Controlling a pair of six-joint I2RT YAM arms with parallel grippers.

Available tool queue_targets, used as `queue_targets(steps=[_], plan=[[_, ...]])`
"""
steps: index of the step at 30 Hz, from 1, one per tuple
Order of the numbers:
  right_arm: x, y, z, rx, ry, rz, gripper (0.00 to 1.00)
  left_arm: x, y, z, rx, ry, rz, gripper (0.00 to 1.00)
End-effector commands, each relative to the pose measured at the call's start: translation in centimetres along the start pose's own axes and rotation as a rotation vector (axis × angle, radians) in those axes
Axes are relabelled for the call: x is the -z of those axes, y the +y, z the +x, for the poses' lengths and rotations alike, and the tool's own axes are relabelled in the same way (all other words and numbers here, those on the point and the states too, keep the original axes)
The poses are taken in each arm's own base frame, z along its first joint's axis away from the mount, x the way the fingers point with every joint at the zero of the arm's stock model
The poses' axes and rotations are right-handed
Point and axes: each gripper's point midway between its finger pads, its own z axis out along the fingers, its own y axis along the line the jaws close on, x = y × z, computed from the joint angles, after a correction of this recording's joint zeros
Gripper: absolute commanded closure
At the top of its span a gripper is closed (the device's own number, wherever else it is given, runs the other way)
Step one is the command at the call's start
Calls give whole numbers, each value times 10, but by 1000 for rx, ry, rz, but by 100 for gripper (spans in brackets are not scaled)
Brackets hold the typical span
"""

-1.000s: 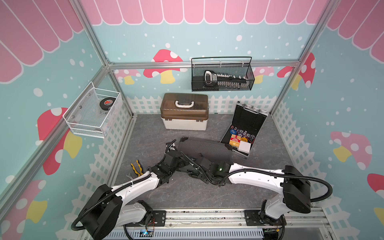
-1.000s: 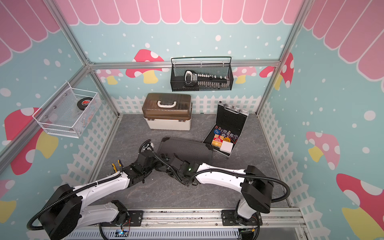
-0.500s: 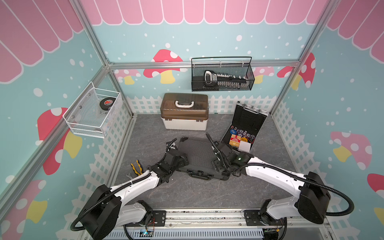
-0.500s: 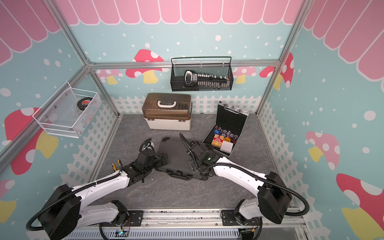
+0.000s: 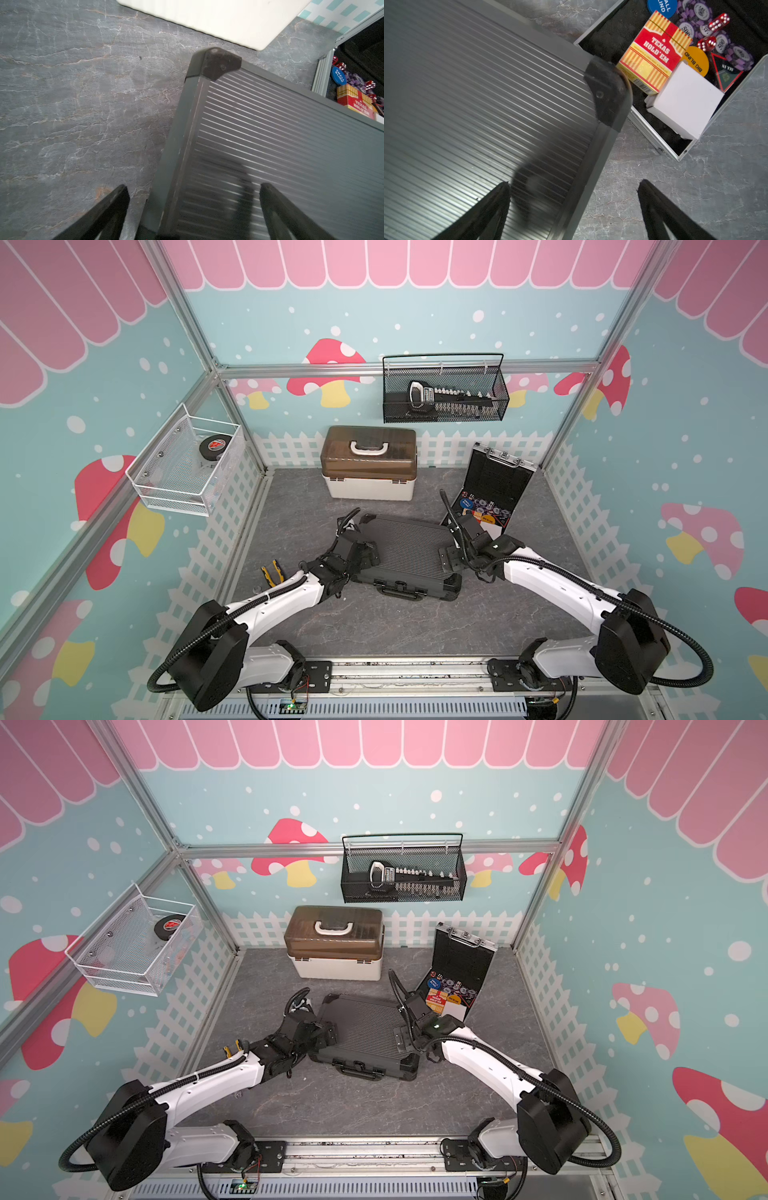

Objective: Close the poker set cases
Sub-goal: Fasten the fastener on the poker set case, then move the poker set case to the center of the board.

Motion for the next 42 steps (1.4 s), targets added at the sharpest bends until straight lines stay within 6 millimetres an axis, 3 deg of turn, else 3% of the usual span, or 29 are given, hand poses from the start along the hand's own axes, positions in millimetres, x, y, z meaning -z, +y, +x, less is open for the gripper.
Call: queue_targets(steps=[1, 5, 17, 22, 27, 37, 39, 42], plan=[[1, 9, 6, -20, 17, -81, 4, 1, -1, -8, -9, -11, -19, 1], [-1, 31, 13, 2, 35, -215, 3, 1, -3, -11, -15, -12, -17, 1], [-16, 50, 31, -17, 86, -317, 7, -2, -3, -9, -25, -1, -24, 2], [-22, 76, 29, 17, 99, -432, 12, -5, -3, -7, -26, 2, -26, 2], [-25, 107, 20, 95, 101, -508, 13, -5, 5, -9, -23, -22, -64, 1], [-38, 197, -14, 189, 94, -659, 13, -2, 9, -14, -38, -39, -86, 2], [-42, 206, -19, 199, 88, -649, 14, -1, 10, -15, -35, -42, -91, 2], [-46, 203, -29, 177, 50, -606, 13, 1, 12, -15, -33, -48, -95, 1]])
